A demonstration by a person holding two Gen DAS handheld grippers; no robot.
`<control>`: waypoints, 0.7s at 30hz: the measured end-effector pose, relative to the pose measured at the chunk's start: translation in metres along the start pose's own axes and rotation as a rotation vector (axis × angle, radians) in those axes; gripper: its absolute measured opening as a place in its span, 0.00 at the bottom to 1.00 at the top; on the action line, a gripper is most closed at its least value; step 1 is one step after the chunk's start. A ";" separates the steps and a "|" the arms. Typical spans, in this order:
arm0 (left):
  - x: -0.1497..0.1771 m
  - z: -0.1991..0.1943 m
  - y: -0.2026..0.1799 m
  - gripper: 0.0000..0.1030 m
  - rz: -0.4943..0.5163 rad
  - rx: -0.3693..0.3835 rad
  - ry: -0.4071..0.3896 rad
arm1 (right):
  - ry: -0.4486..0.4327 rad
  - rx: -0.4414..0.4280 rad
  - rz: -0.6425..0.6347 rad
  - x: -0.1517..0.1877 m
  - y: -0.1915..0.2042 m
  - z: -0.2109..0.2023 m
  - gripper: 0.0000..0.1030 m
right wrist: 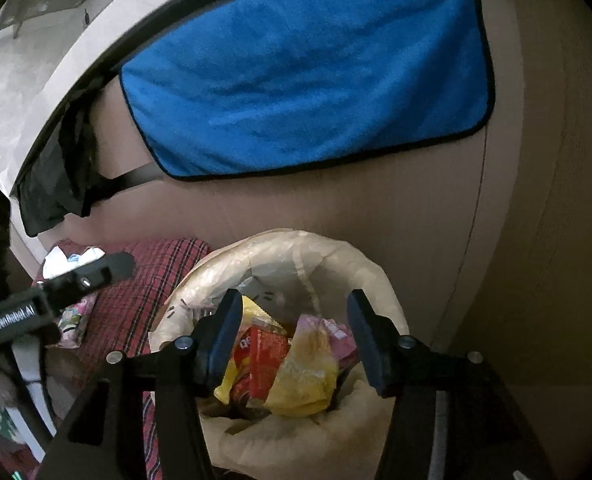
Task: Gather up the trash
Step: 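Carry the pink card and snack bag over the lined bin and open both grippers, then grasp the Kleenex tissue pack with the right gripper while the left gripper grasps white tissue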
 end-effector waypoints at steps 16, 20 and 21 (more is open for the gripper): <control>0.037 -0.118 0.160 0.72 -0.142 -0.298 -0.081 | -0.031 -0.070 -0.140 0.018 0.111 -0.018 0.50; 0.053 -0.132 0.213 0.72 -0.183 -0.377 -0.073 | 0.010 -0.106 -0.182 0.033 0.144 -0.008 0.50; 0.058 -0.134 0.227 0.72 -0.199 -0.395 -0.062 | 0.017 -0.113 -0.192 0.036 0.150 -0.006 0.50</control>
Point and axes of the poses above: each gripper's, at about its wrist camera, not at the fingertips, and z roughly the way its jaws point, y to its left, x to its underside, the point moved 9 cm from there along z, roughly the way its jaws point, and after that the axes turned 10 degrees about z, right-handed, at the moved point
